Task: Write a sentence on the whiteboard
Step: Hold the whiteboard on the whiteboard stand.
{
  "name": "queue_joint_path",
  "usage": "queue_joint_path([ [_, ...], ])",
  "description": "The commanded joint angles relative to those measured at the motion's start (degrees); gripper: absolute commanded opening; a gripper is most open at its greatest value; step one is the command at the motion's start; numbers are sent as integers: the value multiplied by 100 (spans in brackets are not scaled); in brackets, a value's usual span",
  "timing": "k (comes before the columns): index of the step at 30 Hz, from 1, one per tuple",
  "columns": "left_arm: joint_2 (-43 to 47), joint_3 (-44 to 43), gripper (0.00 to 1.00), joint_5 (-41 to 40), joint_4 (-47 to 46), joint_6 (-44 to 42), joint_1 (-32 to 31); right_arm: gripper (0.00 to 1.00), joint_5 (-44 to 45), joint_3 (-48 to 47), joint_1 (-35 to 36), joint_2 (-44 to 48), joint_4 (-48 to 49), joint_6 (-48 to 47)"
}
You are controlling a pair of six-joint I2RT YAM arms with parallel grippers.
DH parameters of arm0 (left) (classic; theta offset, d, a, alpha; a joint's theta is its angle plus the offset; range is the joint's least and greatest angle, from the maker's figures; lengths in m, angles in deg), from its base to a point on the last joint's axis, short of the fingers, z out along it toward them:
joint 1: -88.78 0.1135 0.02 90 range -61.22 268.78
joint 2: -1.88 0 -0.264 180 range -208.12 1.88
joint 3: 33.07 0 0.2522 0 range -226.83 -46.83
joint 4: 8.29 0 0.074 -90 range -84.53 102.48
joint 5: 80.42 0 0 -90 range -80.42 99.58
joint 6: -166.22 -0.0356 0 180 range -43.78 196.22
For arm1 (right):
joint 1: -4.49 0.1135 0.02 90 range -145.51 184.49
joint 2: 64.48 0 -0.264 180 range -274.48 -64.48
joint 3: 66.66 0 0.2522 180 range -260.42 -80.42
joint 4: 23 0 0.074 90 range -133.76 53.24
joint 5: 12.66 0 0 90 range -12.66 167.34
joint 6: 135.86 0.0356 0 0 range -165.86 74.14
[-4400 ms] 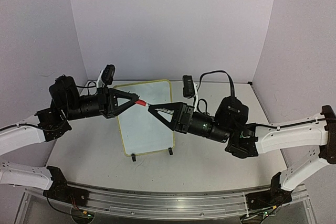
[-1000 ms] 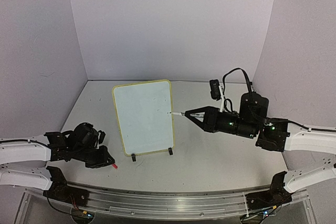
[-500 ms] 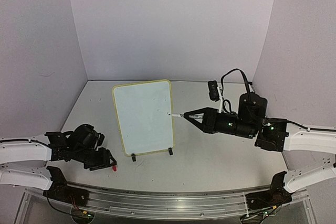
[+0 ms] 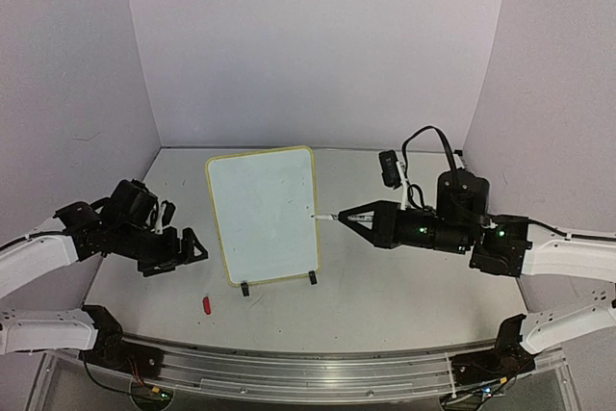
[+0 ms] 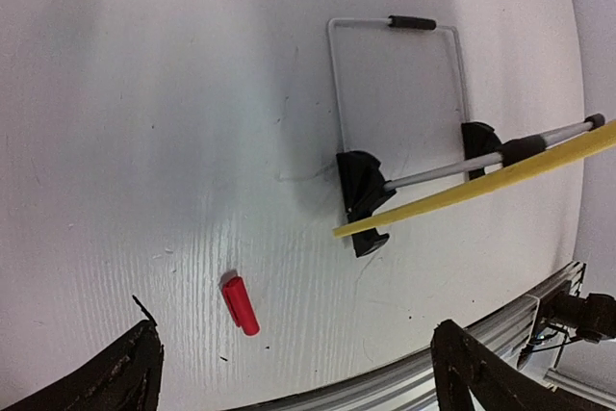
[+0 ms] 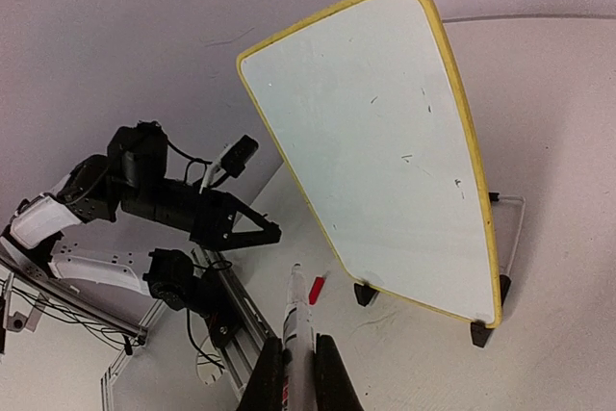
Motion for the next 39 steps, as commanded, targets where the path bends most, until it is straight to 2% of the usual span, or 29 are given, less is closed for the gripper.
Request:
queue_joint_path([
  [1,-248,-1112,97,553,659,-1348,260,0,-272,-422,9,-51,-65,-267],
  [6,-925,-2339,98,1142,962,-2677,613,0,-605,-679,35,-270,79,-368],
  [10,-1132,-2721,99,1784,741,-3469,1156,0,-727,-887,114,-524,181,-412],
  [14,-1345,-2804,98,2576,353,-3865,1810,0,-691,-1190,244,-879,237,-559],
  [16,-1407,-2836,95,2891,139,-3959,1874,0,-663,-1343,287,-1058,317,-588],
  [21,-1158,-2677,78,3364,-543,-4137,1883,0,-667,-1550,341,-1441,672,-631],
  [24,-1226,-2765,70,3449,-470,-4446,1878,0,-621,-1776,401,-1746,698,-707],
  [29,-1277,-2783,59,3089,-456,-4763,1883,0,-356,-2128,544,-2144,721,-977],
  [39,-1400,-2553,41,3488,-963,-4927,1879,0,287,-2605,709,-2689,805,-1216],
])
